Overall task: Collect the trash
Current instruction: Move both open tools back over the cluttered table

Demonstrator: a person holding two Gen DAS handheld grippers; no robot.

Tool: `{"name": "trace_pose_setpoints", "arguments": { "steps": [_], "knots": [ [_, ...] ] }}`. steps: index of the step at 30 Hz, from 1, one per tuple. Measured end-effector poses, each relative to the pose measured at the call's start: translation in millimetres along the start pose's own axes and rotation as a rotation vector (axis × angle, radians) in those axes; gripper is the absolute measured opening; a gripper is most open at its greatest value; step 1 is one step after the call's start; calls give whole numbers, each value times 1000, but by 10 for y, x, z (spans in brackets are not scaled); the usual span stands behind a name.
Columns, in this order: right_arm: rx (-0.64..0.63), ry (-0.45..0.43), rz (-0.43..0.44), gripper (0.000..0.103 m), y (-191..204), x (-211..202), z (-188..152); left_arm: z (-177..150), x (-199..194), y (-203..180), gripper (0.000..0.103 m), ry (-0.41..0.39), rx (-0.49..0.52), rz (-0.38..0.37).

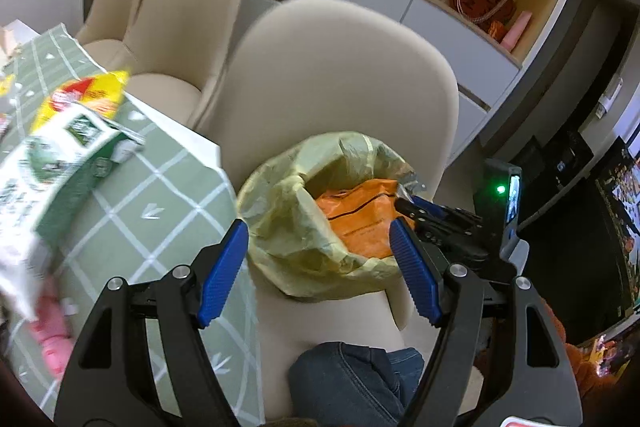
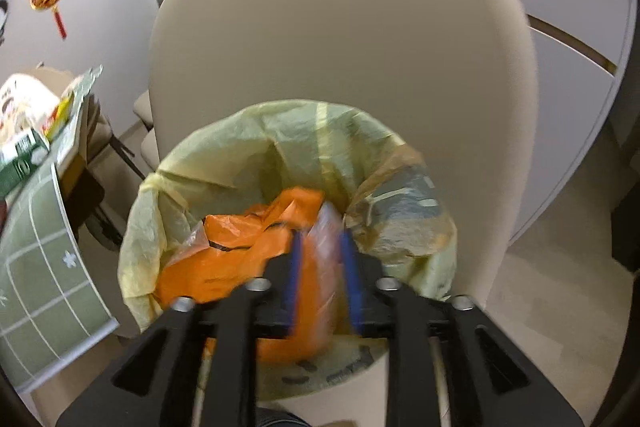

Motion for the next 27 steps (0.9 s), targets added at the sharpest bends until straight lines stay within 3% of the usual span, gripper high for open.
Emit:
{"name": "trace_pose_setpoints", "arguments": {
  "steps": [4,8,11,13,20,24,27],
  "knots": [
    [0,-39,-8,36,79,-273,110,65,-335,179,69,-45,2,20],
    [-24,-100,59,38,421,-650,218,108,-744,461,69,-90,11,63],
    [-56,-165,116,51,776,-907,306,105,-1033,762,69,-126,18,129],
    [-50,-207,163,51,1040,-1101,347,78,-1183,986,69,-144,19,181],
    [-225,-182,295,51,2049,-1398,261,-86,-1770,2148,69,-171,-78,441],
    [-282,-137,383,51,2598,-1396,119,-197,-2039,2635,69,-174,-150,511],
    [-283,-118,408,51,2819,-1363,66,-271,-2149,2767,69,-178,-171,514]
  ]
}}
Point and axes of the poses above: each gripper's, at about its wrist camera, not at the fingertips, and x roughly the way its jaws point, y to its left, z to its top, the point moved 6 cm from there along x, roughly the way its jaws point, and after that the axes turned 14 degrees about -y, right-handed, at the moved point
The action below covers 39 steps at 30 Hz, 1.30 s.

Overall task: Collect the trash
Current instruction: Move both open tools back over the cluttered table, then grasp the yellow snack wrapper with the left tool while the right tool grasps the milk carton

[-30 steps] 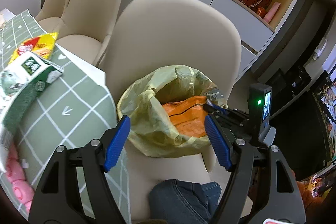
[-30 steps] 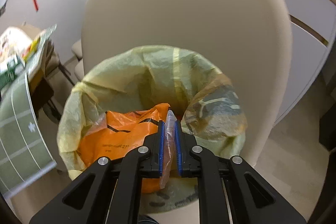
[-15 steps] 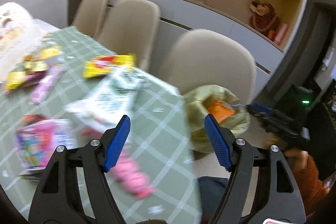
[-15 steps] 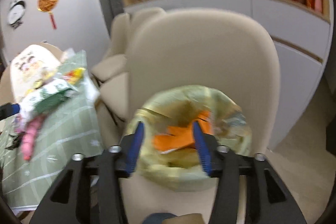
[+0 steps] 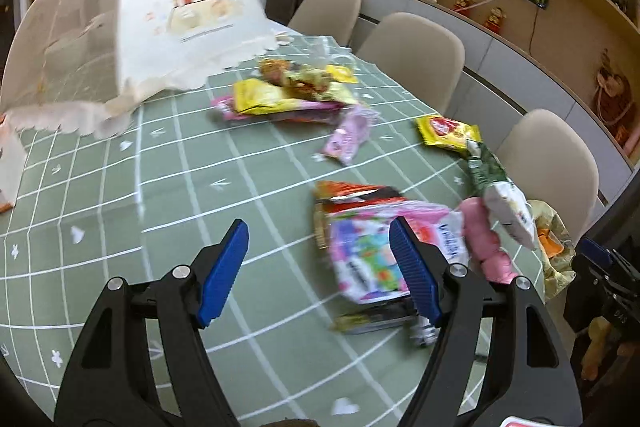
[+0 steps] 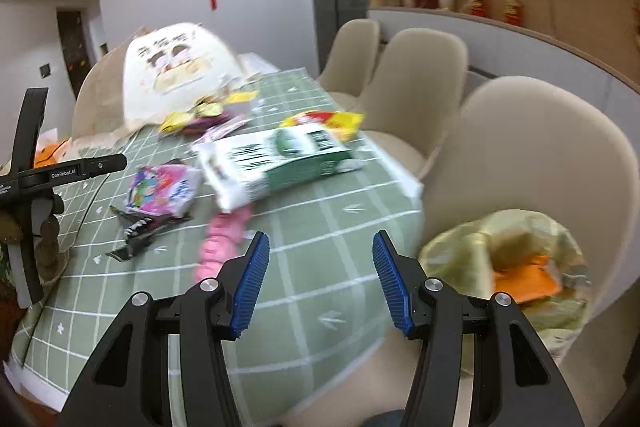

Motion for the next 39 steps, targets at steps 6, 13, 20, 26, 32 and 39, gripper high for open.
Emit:
{"name": "trace_pose_setpoints", "arguments": {
  "steps": [6,13,20,26,32,39],
  "knots": [
    [55,-50,-64,51,71,205,323,-55,-57,38,69,1,-15,-56],
    [239,7,-37,51,-116,883,479,12,-105,155,69,-5,-53,-57],
    [382,98,-26,51,-204,1375,299,17,-75,197,69,0,-65,-61],
    [480,122,98,51,-90,1430,187,-63,32,146,69,38,-65,-76],
    [433,107,189,23,74,1308,216,-121,37,98,69,51,-51,-91],
    [184,69,153,17,191,983,354,-152,30,16,69,55,-38,-106]
  ]
}}
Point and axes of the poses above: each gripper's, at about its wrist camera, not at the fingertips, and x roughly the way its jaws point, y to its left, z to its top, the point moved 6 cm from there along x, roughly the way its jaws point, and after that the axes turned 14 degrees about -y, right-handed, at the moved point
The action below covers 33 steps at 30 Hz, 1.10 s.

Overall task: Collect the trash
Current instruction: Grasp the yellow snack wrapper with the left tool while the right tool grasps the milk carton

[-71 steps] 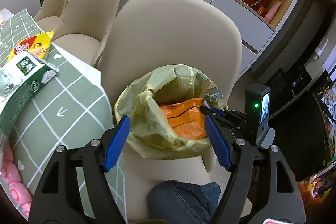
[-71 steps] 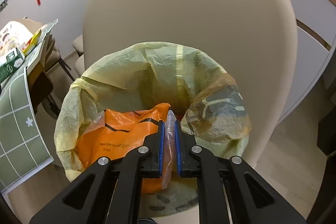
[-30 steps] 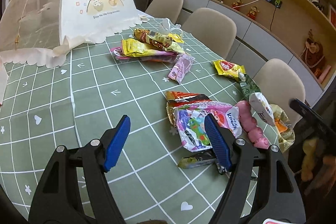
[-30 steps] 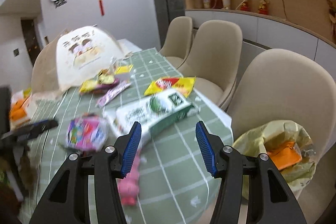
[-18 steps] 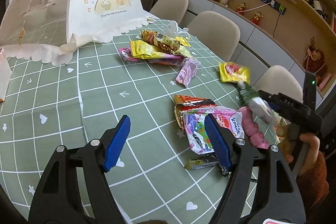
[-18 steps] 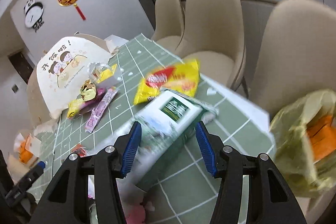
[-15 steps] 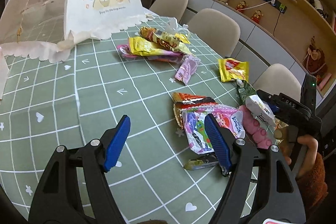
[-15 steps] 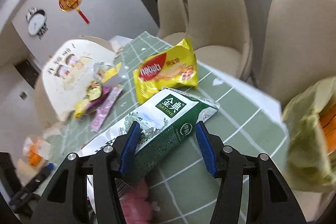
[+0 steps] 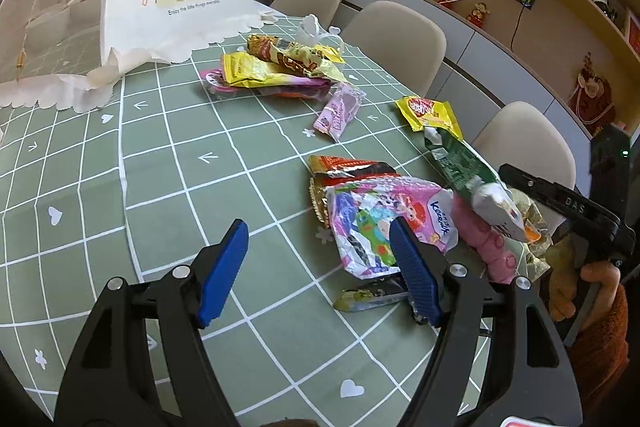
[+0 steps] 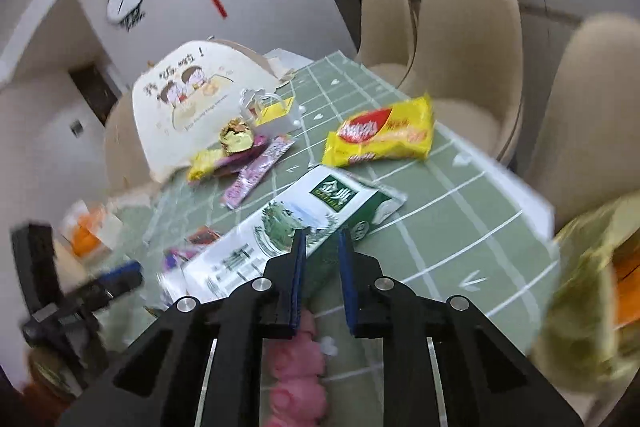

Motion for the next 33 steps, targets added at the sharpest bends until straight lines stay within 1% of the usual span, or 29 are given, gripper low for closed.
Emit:
{"name": "trace_pose_setpoints", "arguments": {
  "steps": [2,3,5,6,7,9,10,11,12,13,15,17,18,19,20,23,24,25,28,29,31,32,33],
  "knots": [
    [0,5,-8,18,25,-38,18,-10,-3,-36,69,0,7,-3],
    [30,8,-2,22,41,-41,34,-9,-2,-48,69,0,8,-5],
    [94,1,25,55,64,-13,68,-10,-10,-68,69,-1,11,-10],
    [117,-5,32,58,63,17,82,-6,-27,-79,69,-5,14,-11],
    [130,-1,23,58,61,50,80,-2,-39,-79,69,-8,14,-11],
    [170,41,-41,58,-2,192,45,23,-77,-86,69,-14,13,-13],
    [191,62,-59,58,-43,258,15,35,-94,-88,69,-16,15,-13],
    [209,86,-62,58,-69,333,-26,45,-114,-91,69,-18,18,-11],
    [239,109,-45,59,-88,405,-77,55,-129,-95,69,-17,25,-8],
    [280,111,-13,59,-95,433,-102,58,-134,-99,69,-13,34,-4],
    [368,152,73,59,-90,493,-187,54,-130,-98,69,-7,41,-4],
    [399,178,131,57,-57,503,-248,34,-98,-86,69,6,39,-7],
    [398,161,154,53,-56,474,-253,26,-81,-78,69,11,36,-7],
    [387,141,171,38,-46,437,-237,19,-69,-69,69,14,33,-7],
    [370,131,174,29,-37,396,-221,23,-53,-57,69,17,29,-8],
    [270,105,156,15,-38,238,-133,109,-13,-15,69,13,1,-19],
    [234,98,149,13,-47,185,-104,175,18,-1,69,9,-12,-26],
    [200,89,135,13,-60,140,-77,240,51,9,69,2,-18,-27],
    [60,52,71,13,-95,-3,-8,594,290,29,69,-51,-6,4],
    [18,38,47,13,-104,-56,7,724,440,39,69,-50,-12,11],
    [-6,24,34,14,-151,-110,32,921,740,82,69,-36,-38,32],
    [-10,23,25,17,-183,-138,35,1001,904,116,69,-25,-49,57],
    [-14,21,16,22,-229,-175,34,1089,1123,186,69,-9,-68,105]
  ]
}}
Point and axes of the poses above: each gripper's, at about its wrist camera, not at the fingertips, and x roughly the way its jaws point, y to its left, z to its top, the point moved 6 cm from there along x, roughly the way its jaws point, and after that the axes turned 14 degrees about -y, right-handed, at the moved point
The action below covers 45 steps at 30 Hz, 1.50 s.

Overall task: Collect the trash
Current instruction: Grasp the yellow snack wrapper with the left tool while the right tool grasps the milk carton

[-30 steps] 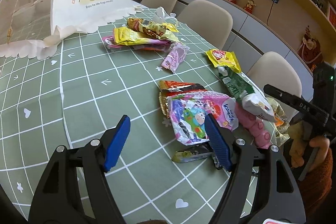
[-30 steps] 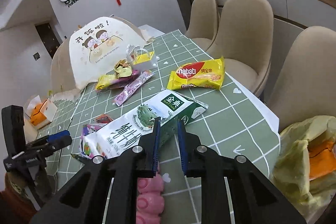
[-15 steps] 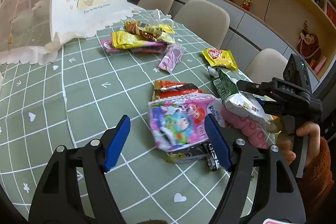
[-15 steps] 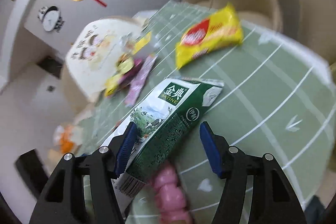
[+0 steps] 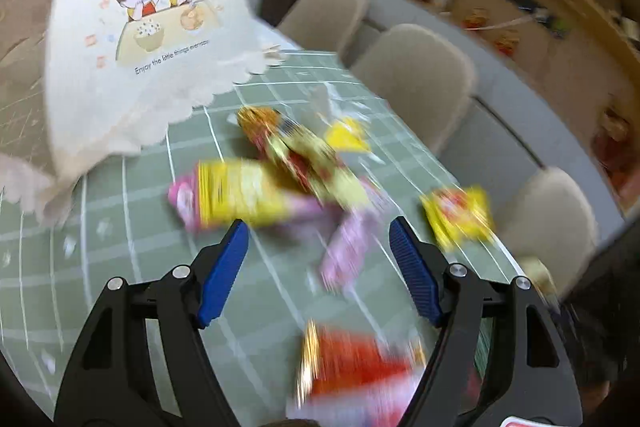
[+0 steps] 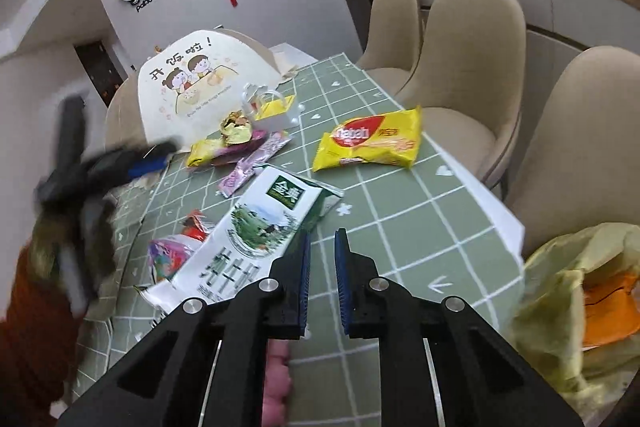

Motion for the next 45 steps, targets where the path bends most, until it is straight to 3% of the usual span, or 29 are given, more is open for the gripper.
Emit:
{"name": "trace_pose_setpoints", "arguments": {
  "steps": [1,2,5,8,10,15,19,23,27,29,31,33,39,45],
  "knots": [
    [-7,-6,-9,39,-48,-45,3,52,167,43,69,14,-24,33],
    [-12,-17,-11,47,-79,-88,15,87,338,84,69,33,-52,61],
    [-38,-40,-17,51,-168,-232,17,127,743,199,65,93,-110,131],
    [-108,10,-45,52,-225,-276,-40,140,834,218,39,98,-110,146],
    [-162,33,-62,52,-218,-251,-62,90,753,181,24,94,-99,124],
    [-153,23,-32,52,-23,-149,25,-216,221,19,13,108,-28,8],
    [-133,23,1,52,275,-19,113,-523,-284,-171,13,131,32,-107],
    [-76,70,47,52,563,242,159,-779,-517,-273,13,146,83,-158],
    [-83,188,-43,52,569,633,119,-872,-613,-197,13,129,87,-145],
    [-97,252,-87,52,514,744,49,-856,-649,-174,19,131,79,-153],
    [-66,284,-60,52,467,743,-18,-799,-705,-158,34,107,66,-176],
    [-27,292,-34,52,421,677,-56,-744,-773,-179,40,74,73,-193],
    [-46,225,32,47,330,403,-105,-751,-791,-311,48,56,102,-215],
    [-121,107,23,46,229,10,5,-679,-522,-418,49,59,108,-159]
  ]
}}
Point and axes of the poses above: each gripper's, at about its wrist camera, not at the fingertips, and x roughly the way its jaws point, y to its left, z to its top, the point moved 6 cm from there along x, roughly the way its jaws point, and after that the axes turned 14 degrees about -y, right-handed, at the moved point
